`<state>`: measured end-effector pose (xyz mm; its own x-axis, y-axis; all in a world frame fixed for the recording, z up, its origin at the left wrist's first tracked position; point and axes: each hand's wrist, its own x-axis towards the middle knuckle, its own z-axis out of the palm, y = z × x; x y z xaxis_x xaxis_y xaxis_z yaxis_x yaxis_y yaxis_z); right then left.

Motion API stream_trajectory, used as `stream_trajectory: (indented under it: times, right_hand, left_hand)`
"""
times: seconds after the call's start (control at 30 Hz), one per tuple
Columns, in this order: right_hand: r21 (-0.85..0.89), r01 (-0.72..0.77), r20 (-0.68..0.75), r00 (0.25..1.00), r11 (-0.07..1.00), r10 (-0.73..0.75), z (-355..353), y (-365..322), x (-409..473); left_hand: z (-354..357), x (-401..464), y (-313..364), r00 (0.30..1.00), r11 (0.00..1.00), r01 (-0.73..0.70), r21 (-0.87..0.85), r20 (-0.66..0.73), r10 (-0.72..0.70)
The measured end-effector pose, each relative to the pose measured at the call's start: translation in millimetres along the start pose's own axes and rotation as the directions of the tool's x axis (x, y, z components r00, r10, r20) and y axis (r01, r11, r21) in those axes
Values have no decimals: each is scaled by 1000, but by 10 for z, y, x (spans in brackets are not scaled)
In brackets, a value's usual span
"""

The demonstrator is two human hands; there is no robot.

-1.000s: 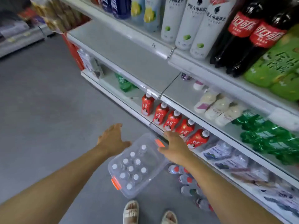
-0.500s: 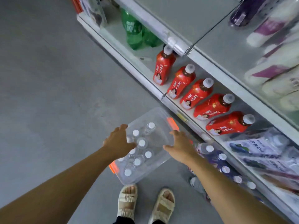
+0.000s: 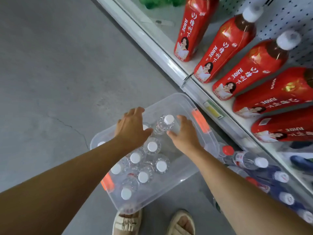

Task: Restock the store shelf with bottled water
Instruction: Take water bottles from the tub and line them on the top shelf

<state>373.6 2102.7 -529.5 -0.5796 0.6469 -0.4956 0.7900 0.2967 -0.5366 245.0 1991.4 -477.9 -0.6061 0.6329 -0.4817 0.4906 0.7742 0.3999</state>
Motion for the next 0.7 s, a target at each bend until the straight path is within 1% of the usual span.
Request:
stream_trajectory:
  times: [0.1,0.17,0.27,0.33,0.5,0.6,0.7]
  right_hand:
    - [89,9,-24,1000,996,-7,230,97,224]
    - [159,39,-53,998,987,-31,363,134,341]
    - [325,50,-84,996,944,-23,481,168,459]
    - [391,65,-122,992,918,-19,490,193,508]
    - [393,121,-211,977,912,-39,156,156,478]
    - [395,150,-259,965,906,-47,-240,39,329]
    - [361,186,-323,944,914,-65,-744,-180,92]
  left_hand:
    - [139,163,-62,998,999,-44,-20,-42,43]
    - [204,235,-97,997,998,-64,-19,-42,63]
    - [273,296,-139,996,997,-79,-4,-35,79]
    - [272,313,-149,995,996,-90,2,-41,90]
    - [140,228,-72,995,995,-96,15,-22,96]
    - [-37,73,65,995,995,-95,25,17,95]
    - [-335,-133,305,992,993,-117,16,52,116]
